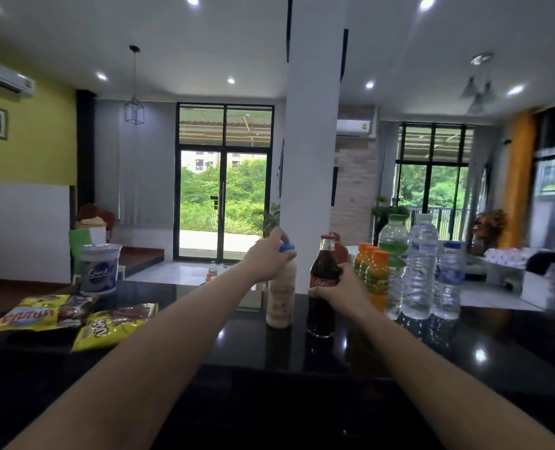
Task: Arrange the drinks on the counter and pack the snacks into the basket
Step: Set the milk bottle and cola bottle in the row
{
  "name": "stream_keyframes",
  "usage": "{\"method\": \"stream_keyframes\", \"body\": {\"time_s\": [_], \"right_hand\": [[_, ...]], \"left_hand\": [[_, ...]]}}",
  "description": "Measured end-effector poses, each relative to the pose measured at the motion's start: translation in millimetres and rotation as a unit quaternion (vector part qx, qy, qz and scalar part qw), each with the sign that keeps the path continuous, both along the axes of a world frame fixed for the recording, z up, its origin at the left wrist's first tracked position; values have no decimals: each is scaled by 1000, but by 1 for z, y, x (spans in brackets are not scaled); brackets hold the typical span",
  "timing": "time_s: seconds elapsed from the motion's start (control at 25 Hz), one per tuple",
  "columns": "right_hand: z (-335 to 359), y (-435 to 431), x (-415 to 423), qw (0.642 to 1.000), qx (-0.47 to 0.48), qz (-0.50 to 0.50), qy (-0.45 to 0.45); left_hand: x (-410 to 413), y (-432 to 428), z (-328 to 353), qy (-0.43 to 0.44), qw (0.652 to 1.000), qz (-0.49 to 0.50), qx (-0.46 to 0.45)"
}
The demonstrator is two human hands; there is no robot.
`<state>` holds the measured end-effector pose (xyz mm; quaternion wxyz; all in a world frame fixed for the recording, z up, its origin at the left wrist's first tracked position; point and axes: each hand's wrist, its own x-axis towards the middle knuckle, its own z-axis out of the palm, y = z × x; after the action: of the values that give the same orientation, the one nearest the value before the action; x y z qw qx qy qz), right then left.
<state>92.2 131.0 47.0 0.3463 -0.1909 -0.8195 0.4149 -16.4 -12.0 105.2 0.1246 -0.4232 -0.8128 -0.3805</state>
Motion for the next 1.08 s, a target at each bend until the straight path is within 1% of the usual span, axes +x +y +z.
{"method": "stream_keyframes", "body": {"time_s": [0.12,0.24,0.32,0.44,0.56,0.6,0.72,0.88,1.08], "right_hand": [[1,1,4,1000,-1,-5,-10],[7,-2,9,999,2,5,-50],[23,-3,13,997,11,30,-69],[61,-1,12,994,82,46,-52],[83,0,0,975,192,18,-107],[86,3,-6,970,211,4,-118],[90,19,-24,968,219,-24,-120],[90,43,-43,959,235,-86,-129],[91,67,-62,959,215,-121,-140]], "left_hand": [[7,0,0,-23,1000,-4,-7],[8,-11,-4,-44,994,-48,-91],[5,-15,-9,-46,990,-66,-117],[-1,-14,-18,-34,994,-58,-88],[-8,-4,-24,-21,997,-57,-57],[-11,0,-26,-21,997,-59,-51],[-22,15,-26,-24,996,-72,-38],[-32,42,-28,-35,995,-98,-9],[-46,80,-35,-34,995,-92,2]]}}
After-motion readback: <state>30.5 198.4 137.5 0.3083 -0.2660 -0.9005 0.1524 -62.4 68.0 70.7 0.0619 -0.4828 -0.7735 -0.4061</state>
